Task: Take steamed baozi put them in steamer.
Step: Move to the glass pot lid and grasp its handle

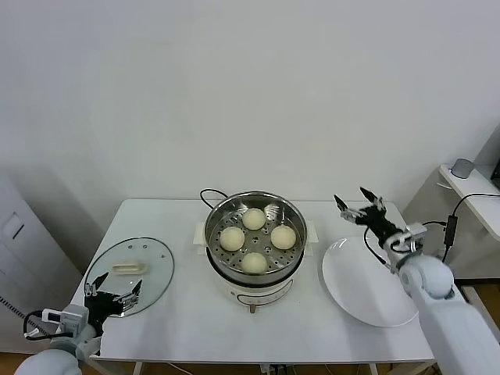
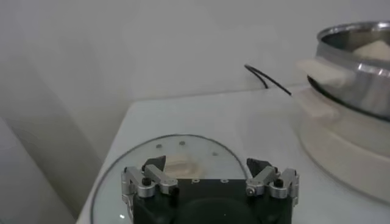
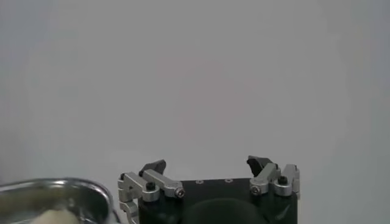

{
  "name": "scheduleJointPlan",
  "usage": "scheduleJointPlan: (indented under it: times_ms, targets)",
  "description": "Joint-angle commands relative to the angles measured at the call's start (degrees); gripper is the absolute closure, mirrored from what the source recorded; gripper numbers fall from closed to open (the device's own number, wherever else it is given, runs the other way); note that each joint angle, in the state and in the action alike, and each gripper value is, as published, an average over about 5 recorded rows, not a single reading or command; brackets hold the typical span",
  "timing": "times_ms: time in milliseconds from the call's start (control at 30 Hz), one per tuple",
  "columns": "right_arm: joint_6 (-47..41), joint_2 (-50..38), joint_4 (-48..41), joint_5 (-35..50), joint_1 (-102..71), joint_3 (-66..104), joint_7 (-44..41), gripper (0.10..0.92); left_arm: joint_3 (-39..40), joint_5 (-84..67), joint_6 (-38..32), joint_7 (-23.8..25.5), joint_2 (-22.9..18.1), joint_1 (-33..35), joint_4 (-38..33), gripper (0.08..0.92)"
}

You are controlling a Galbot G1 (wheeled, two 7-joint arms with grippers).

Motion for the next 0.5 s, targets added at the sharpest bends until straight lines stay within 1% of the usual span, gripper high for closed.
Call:
scheduleJointPlan:
  times_ms: [33, 233, 367, 500]
  targets:
    - [1.5, 10.3, 1.4, -9.1, -12.1, 12.9, -1.6, 0.203, 1.5, 37.7, -13.8, 2.3, 0.3, 0.0, 8.3, 0.177]
    - [1.5, 11.9, 2.2, -9.6, -13.0, 13.4, -2.1, 0.203, 1.3, 55.6, -21.7, 1.8, -1.7, -0.6, 13.8, 0.177]
    - [1.4, 13.0, 2.2, -11.1, -13.3, 13.9, -2.0, 0.203, 0.6, 67.9, -26.5, -0.1, -3.9, -2.1, 17.3, 0.177]
    - [1.6, 14.2, 1.6, -12.8, -13.6, 14.8, -2.1, 0.203, 0.2, 75.8, -29.2, -2.2, -5.7, -4.4, 20.0, 0.177]
